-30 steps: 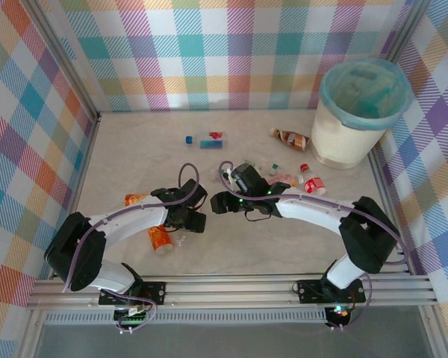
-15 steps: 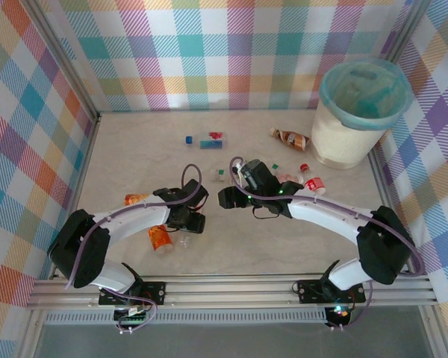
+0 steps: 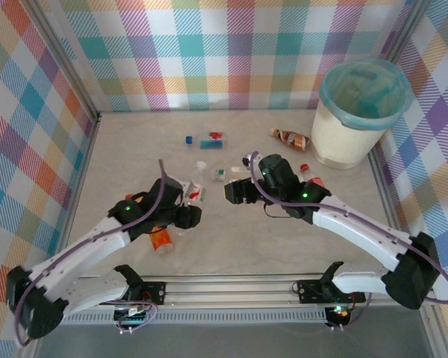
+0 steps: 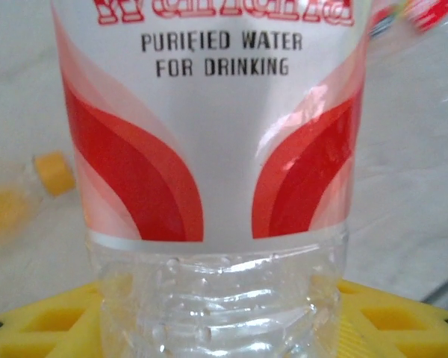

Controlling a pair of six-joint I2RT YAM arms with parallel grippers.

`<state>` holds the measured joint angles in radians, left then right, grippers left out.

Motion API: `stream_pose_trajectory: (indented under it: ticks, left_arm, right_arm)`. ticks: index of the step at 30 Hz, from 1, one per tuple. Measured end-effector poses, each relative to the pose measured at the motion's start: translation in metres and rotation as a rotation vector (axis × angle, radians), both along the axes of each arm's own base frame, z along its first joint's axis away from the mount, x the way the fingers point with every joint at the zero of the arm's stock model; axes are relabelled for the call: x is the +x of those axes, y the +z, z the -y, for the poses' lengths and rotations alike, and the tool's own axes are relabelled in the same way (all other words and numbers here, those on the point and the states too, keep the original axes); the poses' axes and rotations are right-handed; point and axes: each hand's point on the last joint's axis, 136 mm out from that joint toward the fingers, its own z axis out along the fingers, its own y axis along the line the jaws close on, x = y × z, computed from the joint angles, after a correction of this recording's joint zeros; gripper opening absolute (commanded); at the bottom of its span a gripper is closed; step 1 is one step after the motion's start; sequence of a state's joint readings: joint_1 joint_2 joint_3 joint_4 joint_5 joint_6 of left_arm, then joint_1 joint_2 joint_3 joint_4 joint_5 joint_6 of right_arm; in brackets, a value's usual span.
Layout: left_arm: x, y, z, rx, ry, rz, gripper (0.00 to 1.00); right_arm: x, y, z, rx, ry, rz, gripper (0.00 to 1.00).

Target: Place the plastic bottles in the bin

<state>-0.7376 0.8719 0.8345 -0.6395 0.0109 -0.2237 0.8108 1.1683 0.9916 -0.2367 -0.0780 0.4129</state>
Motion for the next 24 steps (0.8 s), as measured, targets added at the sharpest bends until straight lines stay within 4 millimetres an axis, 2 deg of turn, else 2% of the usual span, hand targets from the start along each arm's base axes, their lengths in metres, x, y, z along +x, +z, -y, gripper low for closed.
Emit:
stream_pose_trajectory:
  ticks: [5,9,13,16,20,24]
  left_arm:
    - [-0.014,0.043,0.003,-0.115,-0.08,0.142,0.59]
    - [-0.023,0.06,0.008,-0.171,-0.142,0.189,0.59]
    - [-0.034,0.062,0.016,-0.194,-0.216,0.185,0.59]
    - [-0.039,0.062,0.02,-0.203,-0.257,0.177,0.59]
    - [-0.044,0.061,0.024,-0.212,-0.29,0.164,0.58]
    - [-0.047,0.062,0.026,-0.219,-0.311,0.161,0.59]
  right_arm:
    - [-0.011,0.041,-0.012,0.149,0.082,0.061,0.82]
    - [-0.021,0.061,-0.025,0.239,0.167,0.065,0.85]
    - [-0.029,0.081,-0.04,0.307,0.256,0.059,0.86]
    - [-0.03,0.091,-0.048,0.331,0.294,0.063,0.8]
    - [-0.029,0.089,-0.051,0.333,0.31,0.057,0.69]
    - [-0.028,0.086,-0.054,0.332,0.316,0.046,0.63]
